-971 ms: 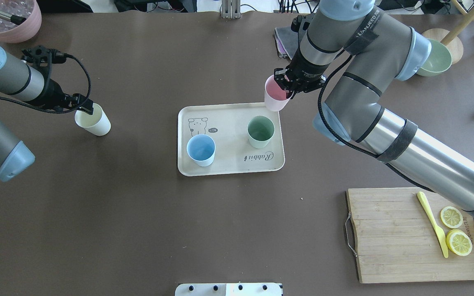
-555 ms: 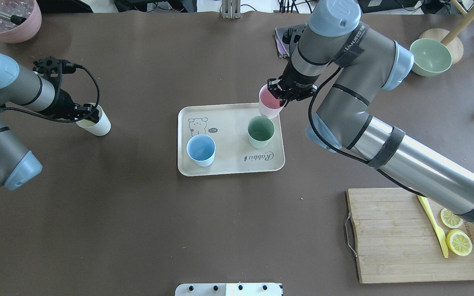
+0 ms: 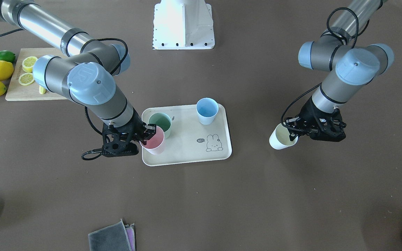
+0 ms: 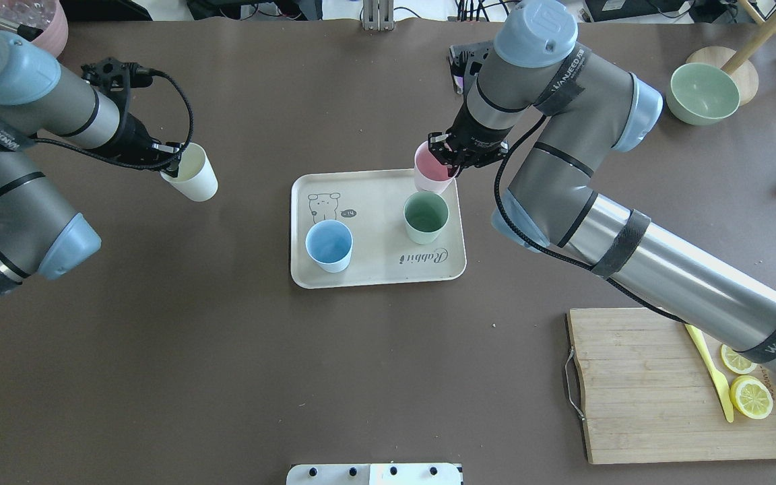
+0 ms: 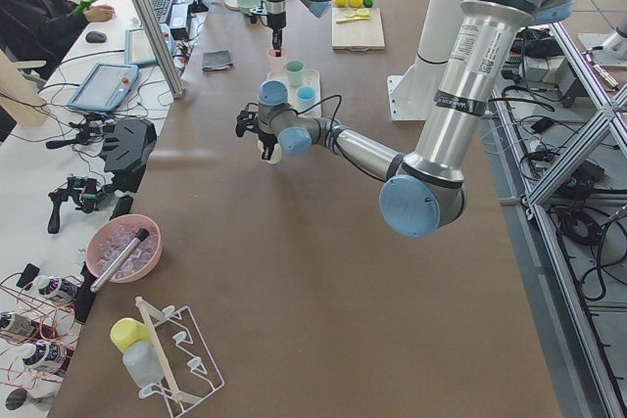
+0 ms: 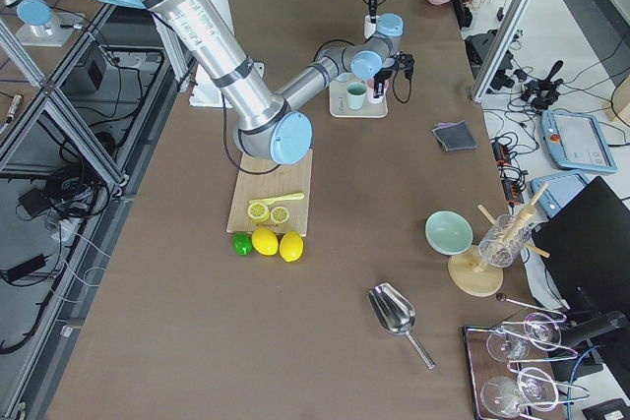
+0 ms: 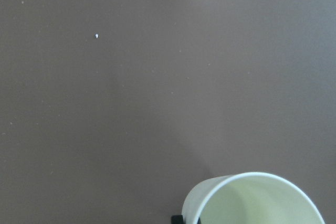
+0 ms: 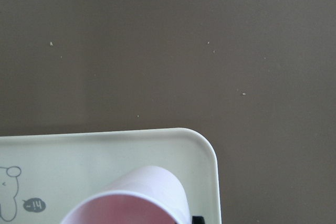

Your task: Place all cups on tray

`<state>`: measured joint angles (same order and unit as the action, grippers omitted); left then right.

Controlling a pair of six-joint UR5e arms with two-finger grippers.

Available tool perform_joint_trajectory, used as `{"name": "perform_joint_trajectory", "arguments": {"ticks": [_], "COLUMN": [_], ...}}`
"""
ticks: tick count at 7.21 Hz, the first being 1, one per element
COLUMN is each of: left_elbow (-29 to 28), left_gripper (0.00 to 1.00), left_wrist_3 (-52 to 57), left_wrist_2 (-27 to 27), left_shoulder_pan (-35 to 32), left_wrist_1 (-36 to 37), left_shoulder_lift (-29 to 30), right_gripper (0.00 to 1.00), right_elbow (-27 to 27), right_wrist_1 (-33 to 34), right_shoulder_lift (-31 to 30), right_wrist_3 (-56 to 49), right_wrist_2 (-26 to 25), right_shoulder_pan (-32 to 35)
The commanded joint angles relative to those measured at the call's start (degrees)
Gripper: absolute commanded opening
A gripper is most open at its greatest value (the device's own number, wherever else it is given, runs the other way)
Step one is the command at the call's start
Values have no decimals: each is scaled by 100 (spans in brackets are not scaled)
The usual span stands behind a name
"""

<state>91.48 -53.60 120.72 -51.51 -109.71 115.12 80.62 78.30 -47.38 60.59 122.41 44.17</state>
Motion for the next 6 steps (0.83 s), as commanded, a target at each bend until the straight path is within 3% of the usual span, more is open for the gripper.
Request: {"name": "perform_joint_trajectory", "arguments": {"ticks": [1,4,5,6], "left_elbow": [28,19,-7,-7], "left_gripper": [0,0,0,0], "left_wrist_3": [-744,-1011,-1169,-1309], "left_wrist_2": [31,13,-22,-66], "left_shoulder_pan": [18,124,263,421], "left_wrist_1": [634,732,732,732], "left_shoulder_lift": [789,1020,1125,1152], "right_gripper": [0,0,98,100], "right_elbow": [-212,-503,-521,-495], "right_wrist_1": [-25,-130,-139,-139], "right_shoulder_lift": [149,246,255,299], "right_wrist_3": [-3,-3,67,198], "right_wrist_2": [-172,-182,-200,-200], "right_shoulder_pan": [-127,-154,-154,-41]}}
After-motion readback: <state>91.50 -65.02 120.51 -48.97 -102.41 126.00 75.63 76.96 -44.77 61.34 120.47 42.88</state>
